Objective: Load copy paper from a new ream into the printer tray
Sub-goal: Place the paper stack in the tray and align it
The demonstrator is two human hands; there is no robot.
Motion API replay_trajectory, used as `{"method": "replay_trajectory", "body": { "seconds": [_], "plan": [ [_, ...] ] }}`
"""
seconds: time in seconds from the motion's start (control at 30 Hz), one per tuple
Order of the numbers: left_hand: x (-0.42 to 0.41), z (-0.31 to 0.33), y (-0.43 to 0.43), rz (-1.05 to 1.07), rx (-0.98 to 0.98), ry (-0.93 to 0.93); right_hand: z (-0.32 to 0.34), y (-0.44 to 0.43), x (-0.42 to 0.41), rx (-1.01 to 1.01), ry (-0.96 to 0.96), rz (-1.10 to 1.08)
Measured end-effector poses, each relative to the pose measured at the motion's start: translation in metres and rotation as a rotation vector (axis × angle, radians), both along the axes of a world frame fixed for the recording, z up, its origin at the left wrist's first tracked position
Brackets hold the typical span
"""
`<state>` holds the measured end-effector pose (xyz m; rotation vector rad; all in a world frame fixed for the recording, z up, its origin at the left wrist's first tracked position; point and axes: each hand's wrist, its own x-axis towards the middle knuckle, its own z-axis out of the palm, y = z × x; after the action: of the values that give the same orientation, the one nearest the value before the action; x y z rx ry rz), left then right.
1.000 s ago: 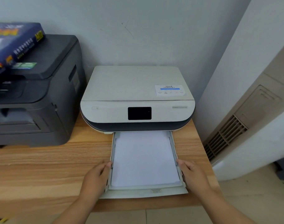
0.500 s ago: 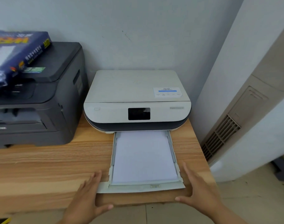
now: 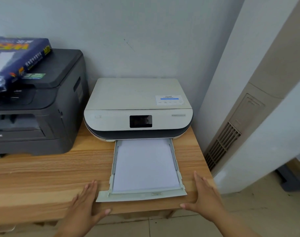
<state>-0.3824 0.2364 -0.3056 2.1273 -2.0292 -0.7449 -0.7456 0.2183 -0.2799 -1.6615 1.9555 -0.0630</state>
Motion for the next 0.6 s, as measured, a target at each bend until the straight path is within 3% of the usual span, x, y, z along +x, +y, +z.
{"method": "replay_trajectory", "body": {
  "seconds": [0.6],
  "plan": [
    [-0.006, 0.003, -0.002, 0.095, -0.175, 0.064, -0.007, -0.012, 0.003, -0.025, -0.004, -0.105]
  ]
}}
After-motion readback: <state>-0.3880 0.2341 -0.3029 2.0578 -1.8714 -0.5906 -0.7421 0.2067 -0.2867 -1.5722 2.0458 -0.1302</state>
